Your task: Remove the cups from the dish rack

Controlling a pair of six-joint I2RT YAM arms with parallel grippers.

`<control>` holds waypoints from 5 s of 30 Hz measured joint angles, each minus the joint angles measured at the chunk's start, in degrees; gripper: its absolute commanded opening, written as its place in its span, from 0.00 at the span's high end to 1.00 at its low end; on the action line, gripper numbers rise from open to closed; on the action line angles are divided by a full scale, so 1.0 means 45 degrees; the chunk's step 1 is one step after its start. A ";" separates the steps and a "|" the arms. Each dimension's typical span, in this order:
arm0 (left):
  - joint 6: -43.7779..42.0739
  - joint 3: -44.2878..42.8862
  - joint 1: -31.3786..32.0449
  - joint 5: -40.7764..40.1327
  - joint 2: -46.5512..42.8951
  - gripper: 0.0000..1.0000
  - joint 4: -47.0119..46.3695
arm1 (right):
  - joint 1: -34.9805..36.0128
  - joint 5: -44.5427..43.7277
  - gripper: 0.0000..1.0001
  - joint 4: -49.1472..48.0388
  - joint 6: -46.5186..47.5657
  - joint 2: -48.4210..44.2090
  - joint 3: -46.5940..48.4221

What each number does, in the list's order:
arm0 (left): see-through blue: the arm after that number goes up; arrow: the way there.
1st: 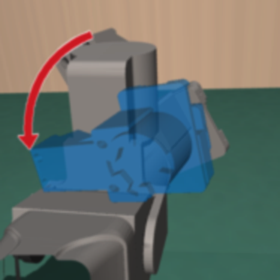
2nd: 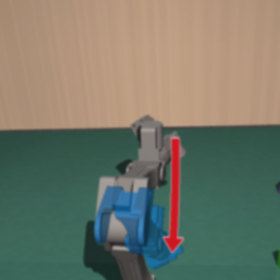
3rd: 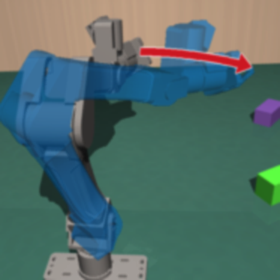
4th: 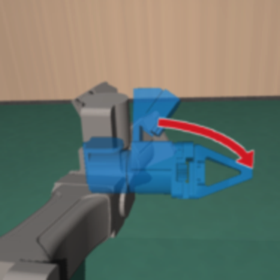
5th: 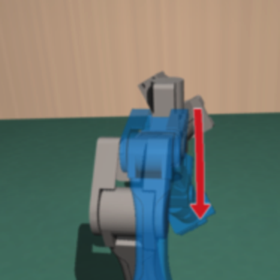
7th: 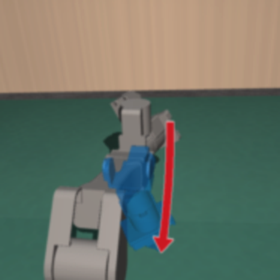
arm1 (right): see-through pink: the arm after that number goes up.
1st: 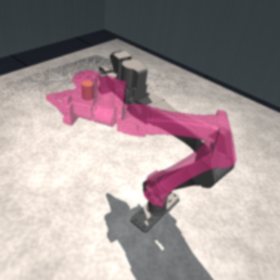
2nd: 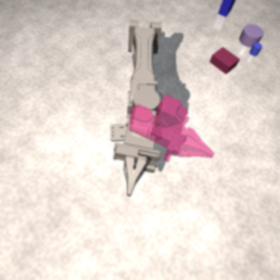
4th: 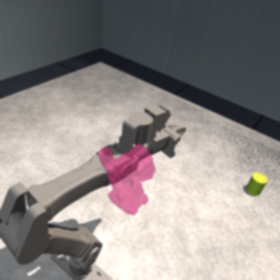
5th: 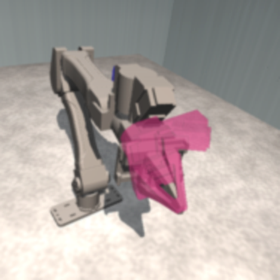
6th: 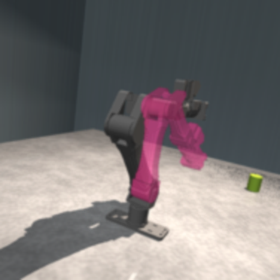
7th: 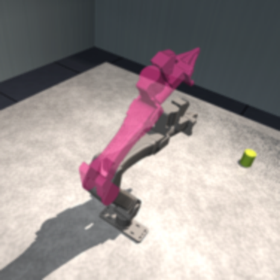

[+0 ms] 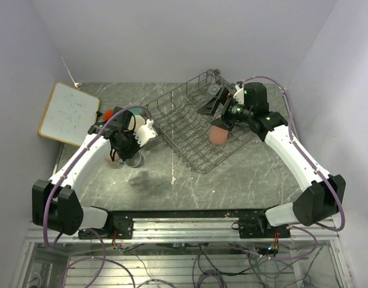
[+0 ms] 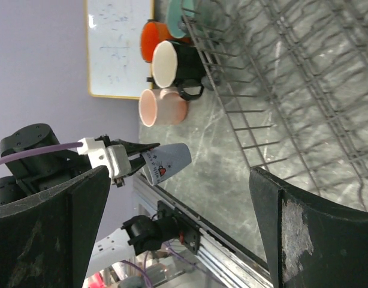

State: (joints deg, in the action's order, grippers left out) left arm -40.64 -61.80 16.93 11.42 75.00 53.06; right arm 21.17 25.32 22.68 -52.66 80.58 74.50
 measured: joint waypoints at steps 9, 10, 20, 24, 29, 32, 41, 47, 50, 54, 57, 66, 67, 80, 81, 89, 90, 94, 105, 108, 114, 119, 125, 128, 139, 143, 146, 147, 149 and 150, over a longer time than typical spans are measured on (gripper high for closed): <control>0.0282 0.0627 0.0423 -0.1515 0.1724 0.93 -0.1297 | -0.0481 -0.0534 0.00 0.1214 0.0821 -0.0544 -0.0068; 0.0282 0.0627 0.0442 -0.1622 0.1870 0.93 -0.1413 | -0.0486 -0.0578 0.00 0.1297 0.0879 -0.0641 -0.0078; 0.0272 0.0602 0.0500 -0.2346 0.2861 0.83 -0.2327 | -0.0554 -0.0879 0.00 0.1885 0.1258 -0.1122 -0.0126; 0.0194 0.0602 0.0515 -0.2540 0.2982 0.55 -0.2589 | -0.0563 -0.0874 0.00 0.1991 0.1297 -0.1214 -0.0238; 0.0180 0.0505 0.0515 -0.2497 0.2934 0.38 -0.2681 | -0.0583 -0.0913 0.00 0.1996 0.1428 -0.1282 -0.0238; 0.0194 0.0301 0.0529 -0.2419 0.2696 0.37 -0.2691 | -0.0602 -0.1093 0.00 0.2123 0.1545 -0.1282 -0.0238; 0.0189 -0.0529 0.0539 -0.2123 0.1457 0.19 -0.2244 | -0.0607 -0.3181 0.00 0.3410 0.2419 -0.1141 0.0199; 0.0418 -0.2220 0.0539 -0.1433 0.0869 0.01 -0.1248 | -0.0442 -0.5795 0.00 0.4235 0.3628 -0.0024 0.1224; 0.0661 -0.2958 0.0544 -0.0695 0.0413 0.01 -0.0855 | -0.0044 -0.7140 0.00 0.4469 0.4265 0.1243 0.1739; 0.0903 -0.3351 0.0554 0.0199 -0.0005 0.01 -0.0452 | 0.0418 -0.8296 0.00 0.4668 0.4891 0.2963 0.2531; 0.0957 -0.3313 0.0559 0.0525 -0.0053 0.01 -0.0160 | 0.0602 -0.8854 0.00 0.4765 0.5343 0.3968 0.3167; 0.1345 -0.3206 0.0563 0.1316 -0.0199 0.01 0.0379 | 0.0607 -1.0117 0.06 0.4813 0.6071 0.5814 0.4469; 0.1384 -0.3206 0.0563 0.1345 -0.0257 0.01 0.0384 | 0.0607 -1.0151 0.06 0.4809 0.6101 0.5965 0.4473; 0.1812 -0.3201 0.0563 0.1520 -0.0835 0.01 0.0486 | 0.0607 -0.9865 0.41 0.4745 0.6139 0.6985 0.4464; 0.1831 -0.3206 0.0563 0.1520 -0.0835 0.01 0.0495 | 0.0607 -0.9855 0.46 0.4736 0.6120 0.6985 0.4464; 0.1904 -0.3206 0.0563 0.1496 -0.0840 0.01 0.0568 | 0.0568 -0.9821 0.60 0.4828 0.6086 0.6975 0.4551; 0.1904 -0.3206 0.0563 0.1491 -0.0840 0.01 0.0568 | 0.0573 -0.9811 0.61 0.4954 0.6096 0.6975 0.4643; 0.1909 -0.3118 0.0563 0.1491 -0.0889 0.01 0.0510 | 0.0563 -0.9583 0.68 0.5469 0.6086 0.6722 0.5236; 0.1758 -0.2803 0.0563 0.2127 -0.1467 0.01 -0.0204 | 0.0559 -0.6237 0.69 0.5935 0.5357 0.3249 0.6586; 0.1472 -0.2599 0.0563 0.2909 -0.1880 0.01 -0.0529 | 0.0559 -0.4308 0.69 0.5401 0.4789 0.2288 0.6207; 0.0379 -0.2064 0.0573 0.4551 -0.3570 0.01 -0.1326 | 0.0568 -0.0058 0.69 0.2511 0.2662 0.0379 0.3055; -0.0160 -0.2142 0.0588 0.5377 -0.4167 0.01 -0.1773 | 0.0729 0.2793 0.69 -0.1151 -0.0141 -0.0316 0.0126; -0.0801 -0.2103 0.0593 0.5882 -0.4532 0.08 -0.2011 | 0.1472 0.4619 0.68 -0.5586 -0.3487 -0.0325 -0.1792; -0.1166 -0.2244 0.0593 0.6207 -0.4711 0.10 -0.1991 | 0.1836 0.5163 0.68 -0.7708 -0.4906 -0.0287 -0.2205; -0.0612 -0.2817 0.0593 0.6844 -0.5430 0.23 -0.2861 | 0.2395 0.6096 0.68 -1.1400 -0.7310 0.0107 -0.2429; -0.0039 -0.3249 0.0597 0.7208 -0.5328 0.61 -0.2943 | 0.2705 0.5989 0.69 -1.1438 -0.7402 0.0107 -0.2429; 0.0646 -0.3351 0.0597 0.7402 -0.5260 0.81 -0.3259 | 0.3123 0.5804 0.69 -1.1749 -0.7660 0.0126 -0.2429; 0.0835 -0.3351 0.0597 0.7427 -0.5251 0.83 -0.3434 | 0.3279 0.5765 0.69 -1.1953 -0.7820 0.0146 -0.2429; 0.1064 -0.3400 0.0583 0.7378 -0.5265 0.84 -0.3725 | 0.3415 0.5639 0.66 -1.2342 -0.8286 0.0185 -0.2463; 0.1151 -0.3419 0.0583 0.7368 -0.5275 0.85 -0.3827 | 0.3434 0.5581 0.60 -1.2546 -0.8500 0.0209 -0.2467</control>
State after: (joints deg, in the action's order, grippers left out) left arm -35.46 -77.19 19.55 44.58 51.27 35.83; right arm 36.62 50.43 -33.78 -90.91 81.52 63.40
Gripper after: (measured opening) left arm 0.184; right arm 0.635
